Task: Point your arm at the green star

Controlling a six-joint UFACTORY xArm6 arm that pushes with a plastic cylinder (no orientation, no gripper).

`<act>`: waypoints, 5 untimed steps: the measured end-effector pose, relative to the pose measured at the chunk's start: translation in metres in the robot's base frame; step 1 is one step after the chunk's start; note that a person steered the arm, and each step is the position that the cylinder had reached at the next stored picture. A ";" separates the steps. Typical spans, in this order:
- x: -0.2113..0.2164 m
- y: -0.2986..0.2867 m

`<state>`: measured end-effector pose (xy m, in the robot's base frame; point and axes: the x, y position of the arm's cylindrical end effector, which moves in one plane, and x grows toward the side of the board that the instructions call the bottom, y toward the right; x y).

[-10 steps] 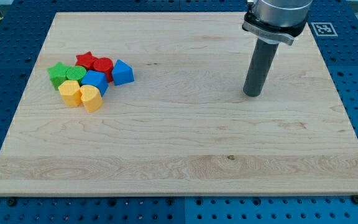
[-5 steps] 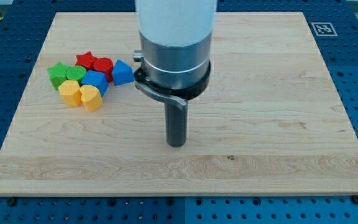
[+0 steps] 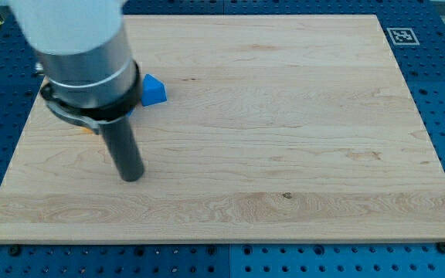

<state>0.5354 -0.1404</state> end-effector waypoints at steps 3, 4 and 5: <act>-0.068 -0.117; -0.115 -0.145; -0.134 -0.154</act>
